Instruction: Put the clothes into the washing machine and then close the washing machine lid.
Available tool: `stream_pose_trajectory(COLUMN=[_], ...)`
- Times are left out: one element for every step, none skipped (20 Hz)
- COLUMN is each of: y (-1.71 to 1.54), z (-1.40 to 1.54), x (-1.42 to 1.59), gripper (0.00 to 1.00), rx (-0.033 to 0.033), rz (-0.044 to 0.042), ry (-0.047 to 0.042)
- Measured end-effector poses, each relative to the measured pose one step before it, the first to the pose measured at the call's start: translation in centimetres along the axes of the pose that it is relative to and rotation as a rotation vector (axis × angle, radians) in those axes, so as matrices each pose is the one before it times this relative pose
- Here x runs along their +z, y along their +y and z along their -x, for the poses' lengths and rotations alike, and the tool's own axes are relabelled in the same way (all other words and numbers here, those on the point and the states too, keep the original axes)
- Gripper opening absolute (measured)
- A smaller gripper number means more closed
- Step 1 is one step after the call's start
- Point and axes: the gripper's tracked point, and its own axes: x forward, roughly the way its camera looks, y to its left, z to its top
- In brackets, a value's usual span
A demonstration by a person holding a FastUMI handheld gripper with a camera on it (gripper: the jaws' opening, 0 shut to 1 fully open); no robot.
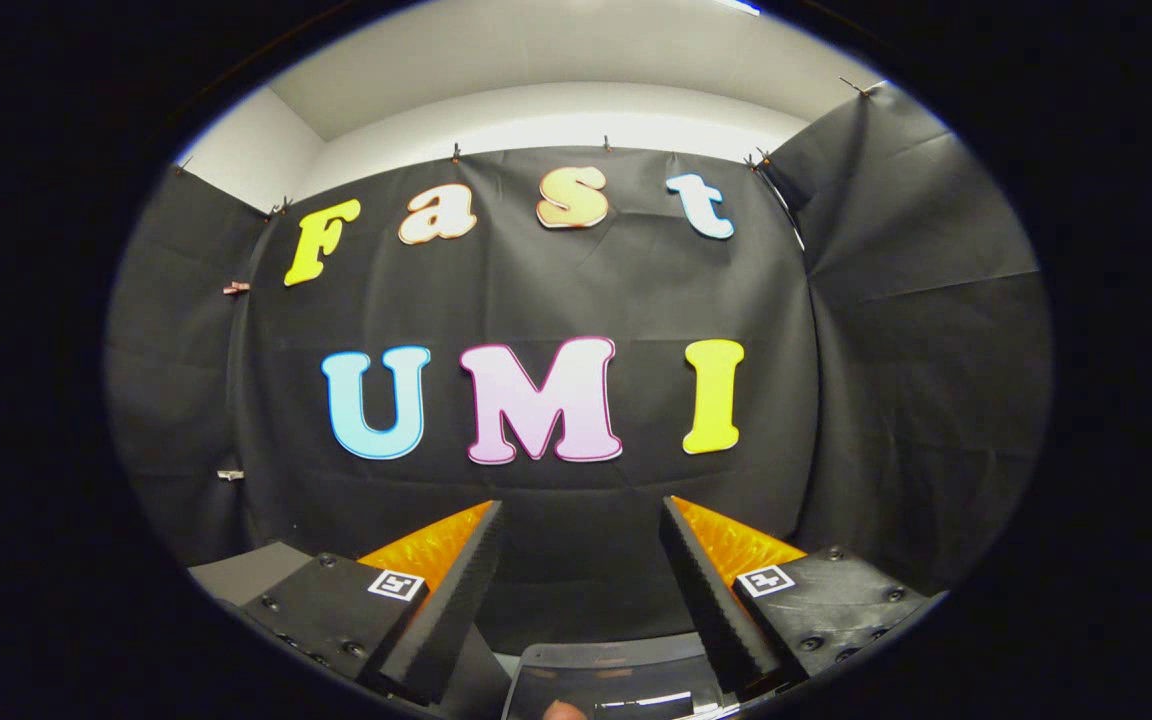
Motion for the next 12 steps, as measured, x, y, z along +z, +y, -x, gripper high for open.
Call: stream_pose_trajectory(y=[-0.136, 0.036, -0.009, 0.114, 0.186, 0.120, 0.210, -0.043, -0.209, -0.074, 0.272, 0.345], z=[-0.013, -0.002, -0.057, 0.003, 0.029, 0.017, -0.065, -0.104, -0.060, -0.034, -0.108, -0.055], x=[0.043, -0.069, -0.018, 0.132, 0.258, -0.054, -0.143, -0.336, -0.183, -0.138, -0.068, -0.073], gripper=[0.97, 0.97, 0.97, 0.97, 0.97, 0.97, 0.97, 0.97, 0.97, 0.97, 0.97, 0.97], rx=[-0.00019, 0.00013, -0.00146, 0.00175, 0.00368, 0.00501, 0.00420, 0.00119, -0.00171, 0.00126, 0.00591, 0.00981], rz=[0.00251, 0.00229, 0.00349, 0.00281, 0.00006, -0.00046, 0.00470, 0.01008, 0.00920, -0.00307, -0.01150, -0.00620], ry=[-0.00334, 0.00174, 0.00453, -0.00318, -0.00201, 0.00110, 0.00488, 0.01036, 0.00453, 0.00674, -0.00108, -0.00355])
